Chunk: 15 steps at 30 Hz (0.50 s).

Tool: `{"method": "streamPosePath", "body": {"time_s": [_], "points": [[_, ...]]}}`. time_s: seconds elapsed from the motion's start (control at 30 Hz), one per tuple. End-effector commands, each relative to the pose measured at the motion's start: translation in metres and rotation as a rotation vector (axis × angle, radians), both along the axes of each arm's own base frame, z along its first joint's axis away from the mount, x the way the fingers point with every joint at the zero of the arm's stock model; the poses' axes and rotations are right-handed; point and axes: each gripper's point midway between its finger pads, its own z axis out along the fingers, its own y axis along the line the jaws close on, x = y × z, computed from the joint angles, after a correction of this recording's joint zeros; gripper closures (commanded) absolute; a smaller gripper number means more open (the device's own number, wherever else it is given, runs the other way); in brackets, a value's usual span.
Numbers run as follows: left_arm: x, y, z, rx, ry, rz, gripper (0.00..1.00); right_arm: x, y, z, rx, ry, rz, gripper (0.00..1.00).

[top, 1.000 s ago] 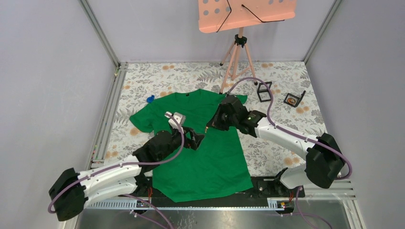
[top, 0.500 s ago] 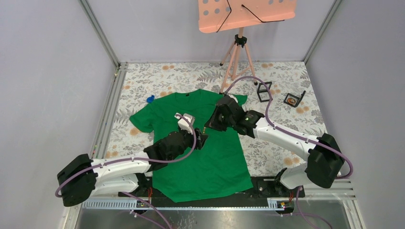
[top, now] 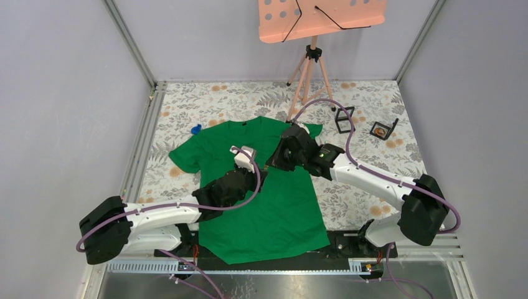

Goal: Pin the brooch onto the clothing

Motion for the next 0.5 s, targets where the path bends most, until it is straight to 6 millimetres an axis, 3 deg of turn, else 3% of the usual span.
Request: {"method": "streamPosePath", "body": {"time_s": [0.0,0.1,0.17,0.33,0.47], "points": [[0.01,-0.007,0.03,-0.072,-0.045,0.041,0.87,0.004,0.003,0.016,0.015,-0.041,-0.019,1.0],[0.01,-0.007,0.03,-0.071,-0.041,0.043,0.99,0.001,0.001,0.014,0.023,-0.05,-0.011,1.0],[0.009,-0.005,0.029,-0.069,-0.037,0.047,1.0,0.001,-0.001,0.017,0.024,-0.069,-0.002,0.97],[0.001,0.0,0.035,-0.077,-0.033,0.014,1.0,0.004,-0.021,0.039,-0.064,-0.187,0.048,0.63],[-0.013,0.0,0.061,-0.067,-0.009,-0.167,1.0,0.006,-0.062,0.065,-0.104,-0.298,0.063,0.39]]}}
